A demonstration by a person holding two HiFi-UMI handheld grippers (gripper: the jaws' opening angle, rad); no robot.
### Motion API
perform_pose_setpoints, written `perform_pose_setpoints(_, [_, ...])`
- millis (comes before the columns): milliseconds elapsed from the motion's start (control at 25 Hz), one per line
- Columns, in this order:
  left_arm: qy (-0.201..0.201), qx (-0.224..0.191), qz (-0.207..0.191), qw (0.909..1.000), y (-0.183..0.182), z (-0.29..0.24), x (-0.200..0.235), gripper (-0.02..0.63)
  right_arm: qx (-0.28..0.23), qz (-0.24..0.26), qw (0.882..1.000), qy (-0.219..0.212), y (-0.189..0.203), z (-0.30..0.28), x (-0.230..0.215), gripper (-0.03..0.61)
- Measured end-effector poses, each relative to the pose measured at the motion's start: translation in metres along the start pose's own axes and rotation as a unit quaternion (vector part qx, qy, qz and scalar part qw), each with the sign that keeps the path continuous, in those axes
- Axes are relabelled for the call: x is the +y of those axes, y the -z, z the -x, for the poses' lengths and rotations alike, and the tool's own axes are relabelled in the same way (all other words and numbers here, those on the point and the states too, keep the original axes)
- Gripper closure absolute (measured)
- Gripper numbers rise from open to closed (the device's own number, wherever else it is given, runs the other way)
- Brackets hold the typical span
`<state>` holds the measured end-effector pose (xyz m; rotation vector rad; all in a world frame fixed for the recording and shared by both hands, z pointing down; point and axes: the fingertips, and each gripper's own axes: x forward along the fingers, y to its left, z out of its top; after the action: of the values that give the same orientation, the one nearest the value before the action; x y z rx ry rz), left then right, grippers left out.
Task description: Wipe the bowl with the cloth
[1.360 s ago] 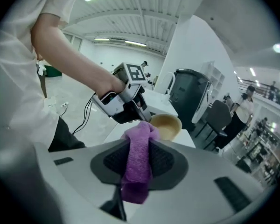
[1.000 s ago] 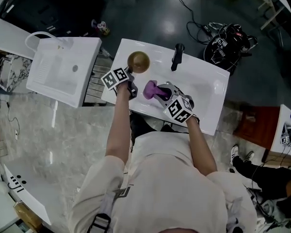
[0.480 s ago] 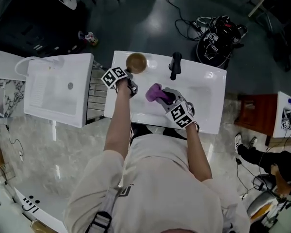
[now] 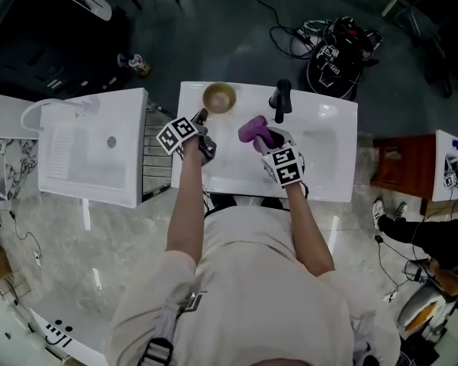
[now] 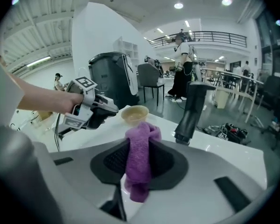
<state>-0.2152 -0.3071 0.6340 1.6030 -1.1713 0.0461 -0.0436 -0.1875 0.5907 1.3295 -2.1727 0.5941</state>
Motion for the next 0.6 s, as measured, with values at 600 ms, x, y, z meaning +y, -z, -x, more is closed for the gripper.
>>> perform_pose_setpoints(600, [-0.039, -0.014, -0.424, 0.9048, 0.032, 0.055, -0.042, 0.607, -0.017, -0.024, 1.0, 0.011, -0.018, -0.026, 0.001, 0.486])
